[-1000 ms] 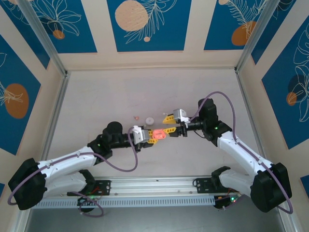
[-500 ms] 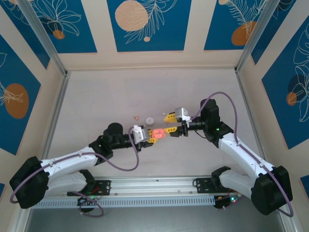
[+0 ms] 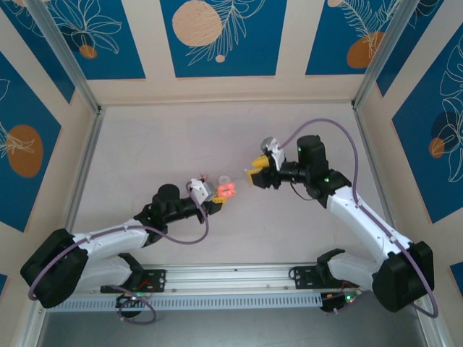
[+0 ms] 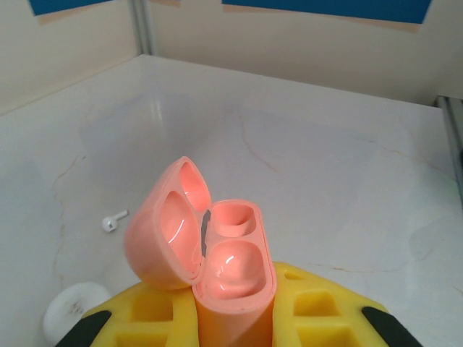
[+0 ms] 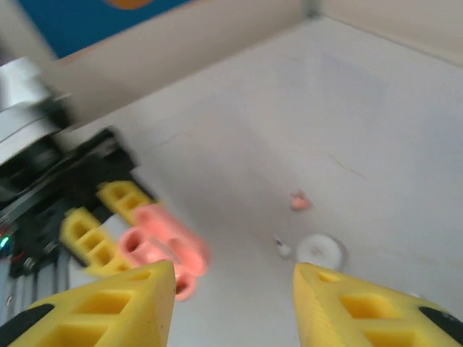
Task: Insert the wireless bluetooth earbuds into the charging case
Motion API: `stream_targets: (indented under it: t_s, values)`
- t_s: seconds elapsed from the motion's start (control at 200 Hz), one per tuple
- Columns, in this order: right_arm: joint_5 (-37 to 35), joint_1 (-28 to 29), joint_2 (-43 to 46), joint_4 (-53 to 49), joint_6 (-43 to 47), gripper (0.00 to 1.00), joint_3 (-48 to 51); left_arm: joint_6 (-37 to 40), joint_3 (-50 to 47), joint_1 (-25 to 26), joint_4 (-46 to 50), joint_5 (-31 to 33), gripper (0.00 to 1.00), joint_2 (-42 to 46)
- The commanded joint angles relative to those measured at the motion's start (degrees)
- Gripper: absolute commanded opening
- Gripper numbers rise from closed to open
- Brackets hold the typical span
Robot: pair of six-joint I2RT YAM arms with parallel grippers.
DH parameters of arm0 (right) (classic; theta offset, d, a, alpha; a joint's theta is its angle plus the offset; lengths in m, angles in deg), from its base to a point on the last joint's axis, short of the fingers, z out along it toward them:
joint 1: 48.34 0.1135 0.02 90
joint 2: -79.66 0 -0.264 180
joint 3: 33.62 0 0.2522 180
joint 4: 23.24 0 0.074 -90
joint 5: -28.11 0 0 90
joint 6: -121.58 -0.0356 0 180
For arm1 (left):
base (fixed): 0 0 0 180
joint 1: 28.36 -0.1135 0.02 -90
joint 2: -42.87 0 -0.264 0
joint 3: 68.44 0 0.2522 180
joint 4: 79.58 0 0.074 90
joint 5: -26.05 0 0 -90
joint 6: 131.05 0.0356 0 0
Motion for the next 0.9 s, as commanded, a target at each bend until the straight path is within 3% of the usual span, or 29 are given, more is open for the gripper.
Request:
stream_targets:
  t_s: [0.0, 0.19, 0.42, 0.62, 0.895]
  values:
    - [-15.3, -0.7, -6.2, -17.1, -13.3, 0.46, -6.7, -2.1, -1.1, -0.6, 0.6, 3.9, 0.16, 1.7]
    - [-20.4, -0.8, -19.4, -30.4, -23.6, 0.46, -18.1, -1.7, -1.4, -0.6, 5.6, 6.9, 0.16, 4.2]
    - [-24.2, 1.6, -32.8, -37.4, -25.6, 0.46, -27.7, -0.2, -1.3, -0.6, 9.9, 8.4, 0.16, 7.0]
    - [-27.8, 2.7, -42.0, -40.3, -26.1, 0.46, -33.8, 0.3, -1.4, -0.6, 11.9, 9.0, 0.16, 8.4]
    - [-26.0, 3.1, -51.0, -41.6, -26.0, 0.45, -39.9, 0.4, -1.4, -0.6, 12.7, 9.4, 0.16, 8.9]
